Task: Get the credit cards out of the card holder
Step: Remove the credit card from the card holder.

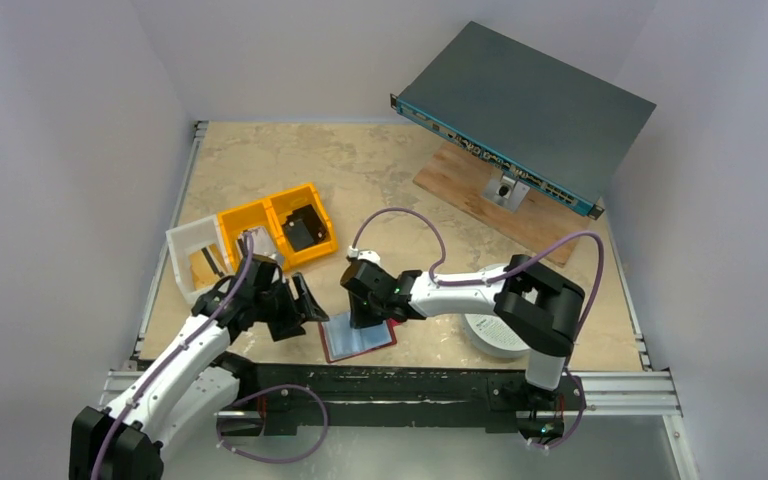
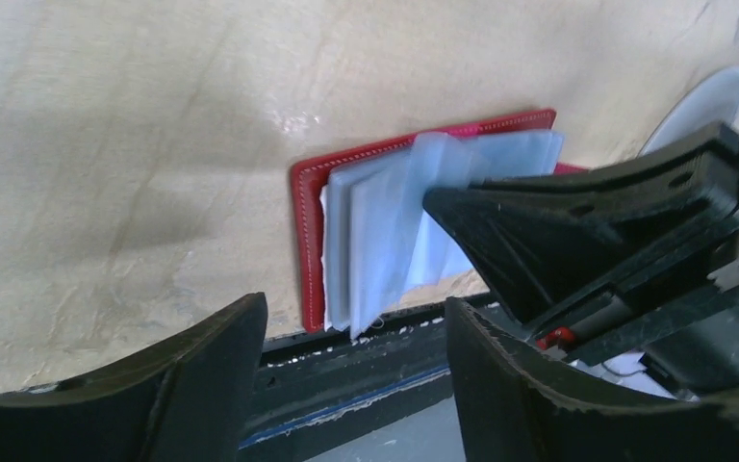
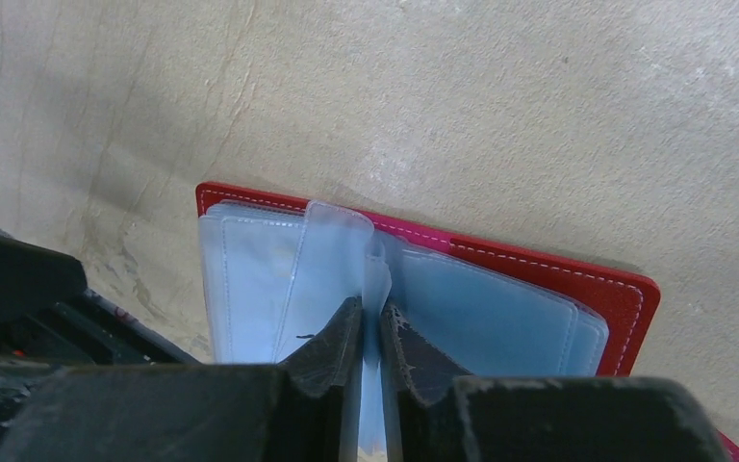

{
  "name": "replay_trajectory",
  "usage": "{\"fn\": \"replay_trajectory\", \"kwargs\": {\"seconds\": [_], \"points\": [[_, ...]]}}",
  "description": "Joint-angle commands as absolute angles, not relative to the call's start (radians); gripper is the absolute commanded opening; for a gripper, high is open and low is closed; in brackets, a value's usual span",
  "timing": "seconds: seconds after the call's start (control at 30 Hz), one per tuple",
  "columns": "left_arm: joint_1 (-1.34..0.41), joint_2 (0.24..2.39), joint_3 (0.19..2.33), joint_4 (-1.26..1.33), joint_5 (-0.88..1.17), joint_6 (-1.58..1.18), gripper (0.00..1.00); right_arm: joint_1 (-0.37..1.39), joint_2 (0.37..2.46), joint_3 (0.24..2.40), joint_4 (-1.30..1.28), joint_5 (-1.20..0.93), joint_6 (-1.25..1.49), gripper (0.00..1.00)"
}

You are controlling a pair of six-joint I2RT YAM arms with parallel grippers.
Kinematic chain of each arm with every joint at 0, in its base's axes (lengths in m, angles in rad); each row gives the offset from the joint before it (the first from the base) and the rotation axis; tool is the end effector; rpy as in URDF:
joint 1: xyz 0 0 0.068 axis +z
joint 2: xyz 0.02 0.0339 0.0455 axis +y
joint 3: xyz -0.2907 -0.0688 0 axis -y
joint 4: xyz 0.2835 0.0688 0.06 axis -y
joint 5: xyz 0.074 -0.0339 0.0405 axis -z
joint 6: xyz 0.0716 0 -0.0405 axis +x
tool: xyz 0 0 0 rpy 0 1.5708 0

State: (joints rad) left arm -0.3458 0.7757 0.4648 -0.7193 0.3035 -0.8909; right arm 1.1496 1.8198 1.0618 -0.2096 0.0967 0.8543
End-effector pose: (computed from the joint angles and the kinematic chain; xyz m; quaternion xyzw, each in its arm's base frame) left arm 0.1564 -0.0791 0.1654 -0.2176 0.9283 -0.2717 0.1306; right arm 0.1785 0.3815 0.1243 -0.1261 0.9455 0.2251 0.1987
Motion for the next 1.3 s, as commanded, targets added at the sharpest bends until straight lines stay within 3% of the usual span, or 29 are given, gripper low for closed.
{"fn": "replay_trajectory", "kwargs": {"seconds": [0.0,0.1,0.3,1.03,1.27], "points": [[-0.418,0.807,0.456,-0.606,0.349,-0.92,0.62,1.135,1.847,0.984,-0.16,0.038,0.873,0.07],[-0.486,0.844,0.45,-0.545,0.351,-0.959,0.52,1.122,1.846,0.957,-0.136,0.016,0.877,0.05],[-0.584,0.913,0.43,-0.447,0.335,-1.038,0.43,1.113,1.844,0.938,-0.118,0.003,0.876,0.04],[-0.622,1.057,0.387,-0.376,0.248,-1.038,0.37,1.093,1.832,0.902,-0.073,-0.033,0.877,0.02],[-0.634,1.094,0.396,-0.338,0.256,-1.045,0.31,1.092,1.83,0.909,-0.074,-0.037,0.875,0.02]]}}
